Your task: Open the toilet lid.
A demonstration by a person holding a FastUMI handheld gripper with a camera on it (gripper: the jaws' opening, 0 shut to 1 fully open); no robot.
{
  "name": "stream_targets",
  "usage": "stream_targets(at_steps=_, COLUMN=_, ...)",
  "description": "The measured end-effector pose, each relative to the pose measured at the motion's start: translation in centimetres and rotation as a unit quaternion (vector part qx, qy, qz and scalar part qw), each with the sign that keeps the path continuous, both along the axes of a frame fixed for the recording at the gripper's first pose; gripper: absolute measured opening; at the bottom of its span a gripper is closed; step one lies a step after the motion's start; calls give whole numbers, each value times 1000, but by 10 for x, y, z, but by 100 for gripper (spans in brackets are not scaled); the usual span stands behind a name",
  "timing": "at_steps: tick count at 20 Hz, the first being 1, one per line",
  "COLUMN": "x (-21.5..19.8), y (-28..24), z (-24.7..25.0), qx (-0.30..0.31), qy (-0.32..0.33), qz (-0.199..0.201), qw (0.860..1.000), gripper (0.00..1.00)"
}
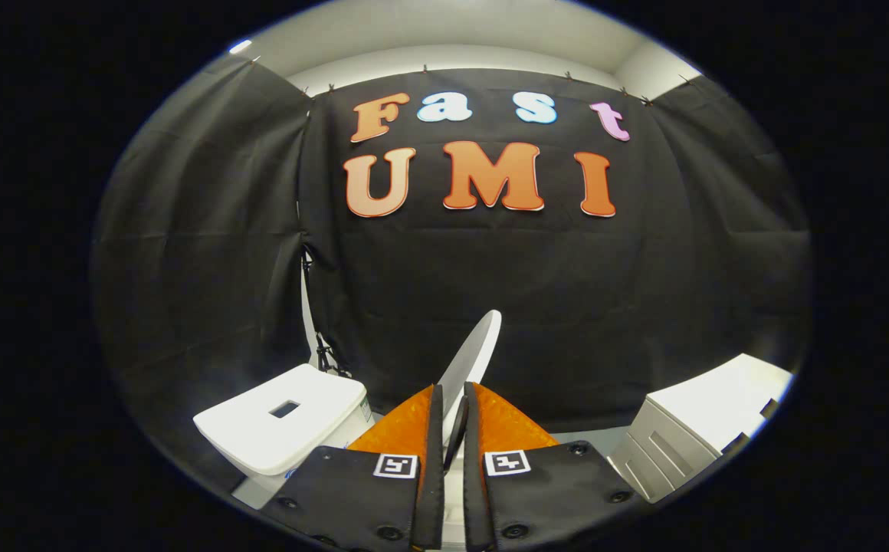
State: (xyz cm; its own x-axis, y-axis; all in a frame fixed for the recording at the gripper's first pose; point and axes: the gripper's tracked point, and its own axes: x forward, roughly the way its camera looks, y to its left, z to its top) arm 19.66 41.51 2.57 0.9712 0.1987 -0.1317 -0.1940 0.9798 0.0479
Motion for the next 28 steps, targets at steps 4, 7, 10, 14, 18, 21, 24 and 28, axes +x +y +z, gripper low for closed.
stream_targets(at_steps=4, x=-5, y=39, z=15, qx=9, qy=-2, qz=20, qw=1000, gripper=19)
stream_targets(at_steps=7, x=-8, y=63, z=22, qx=9, qy=-9, qz=35, qw=999, gripper=19)
stream_targets(at_steps=10, x=-7, y=93, z=28, qx=0, qy=-14, qz=48, qw=999, gripper=19)
stream_targets(at_steps=14, x=-10, y=136, z=36, qx=-6, qy=-20, qz=66, qw=998, gripper=19)
stream_targets(at_steps=18, x=-16, y=174, z=38, qx=-13, qy=-24, qz=86, qw=996, gripper=19)
stream_targets(at_steps=21, x=-16, y=197, z=37, qx=-15, qy=-23, qz=95, qw=995, gripper=19)
stream_targets(at_steps=24, x=-18, y=222, z=34, qx=-17, qy=-18, qz=113, qw=993, gripper=19)
stream_targets(at_steps=28, x=-21, y=248, z=31, qx=-15, qy=-15, qz=128, qw=992, gripper=19)
